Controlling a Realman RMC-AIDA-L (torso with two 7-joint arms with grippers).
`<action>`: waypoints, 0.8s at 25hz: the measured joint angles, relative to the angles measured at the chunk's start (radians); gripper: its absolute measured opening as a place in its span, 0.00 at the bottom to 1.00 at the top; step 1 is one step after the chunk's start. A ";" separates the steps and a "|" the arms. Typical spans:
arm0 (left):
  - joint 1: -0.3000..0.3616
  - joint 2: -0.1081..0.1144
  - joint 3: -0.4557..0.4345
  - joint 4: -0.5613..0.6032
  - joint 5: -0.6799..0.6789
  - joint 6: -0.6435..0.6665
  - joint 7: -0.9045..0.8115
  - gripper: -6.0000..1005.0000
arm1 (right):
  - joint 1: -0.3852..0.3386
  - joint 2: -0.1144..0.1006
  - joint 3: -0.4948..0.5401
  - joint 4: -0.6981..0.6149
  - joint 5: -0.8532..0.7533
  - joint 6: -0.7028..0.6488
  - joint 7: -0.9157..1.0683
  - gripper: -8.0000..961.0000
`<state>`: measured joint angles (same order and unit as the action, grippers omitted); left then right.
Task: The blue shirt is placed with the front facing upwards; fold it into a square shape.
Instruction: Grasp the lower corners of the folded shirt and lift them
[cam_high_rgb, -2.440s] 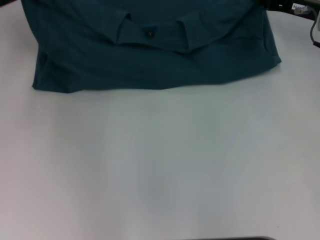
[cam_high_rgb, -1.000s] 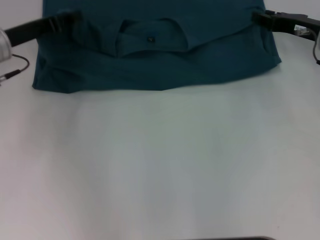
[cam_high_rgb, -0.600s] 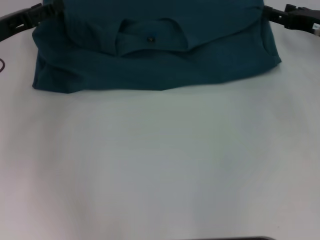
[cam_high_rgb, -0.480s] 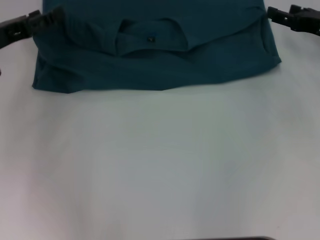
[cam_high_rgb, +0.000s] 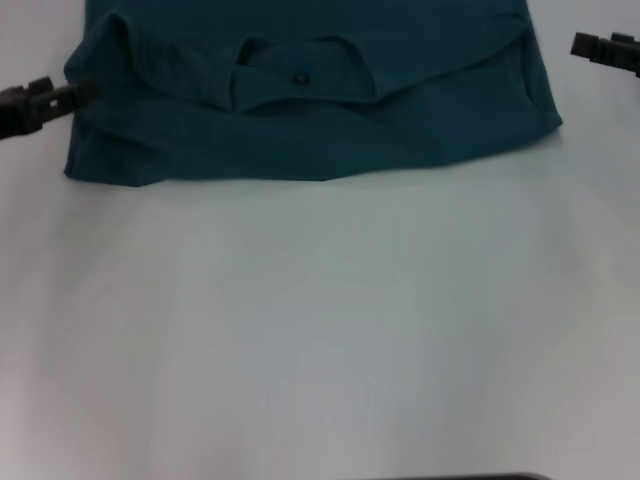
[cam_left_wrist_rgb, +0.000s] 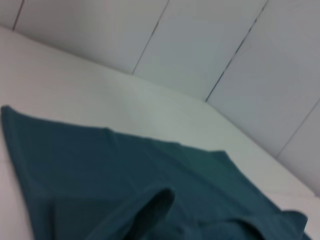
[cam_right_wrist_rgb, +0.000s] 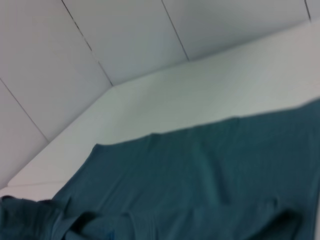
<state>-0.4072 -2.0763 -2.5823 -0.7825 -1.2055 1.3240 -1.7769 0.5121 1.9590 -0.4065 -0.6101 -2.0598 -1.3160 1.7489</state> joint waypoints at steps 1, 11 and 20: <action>0.004 0.000 0.000 -0.001 0.012 -0.001 0.000 0.88 | 0.000 -0.009 -0.008 0.000 -0.011 -0.007 0.034 0.90; 0.005 -0.004 -0.001 0.002 0.074 -0.077 0.033 0.88 | 0.017 -0.040 -0.039 0.002 -0.116 -0.068 0.218 0.89; -0.005 -0.009 0.015 0.009 0.107 -0.129 0.039 0.88 | 0.024 -0.031 -0.075 0.028 -0.125 -0.047 0.247 0.89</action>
<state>-0.4121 -2.0858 -2.5672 -0.7739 -1.0987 1.1952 -1.7375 0.5365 1.9277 -0.4812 -0.5826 -2.1846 -1.3632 1.9959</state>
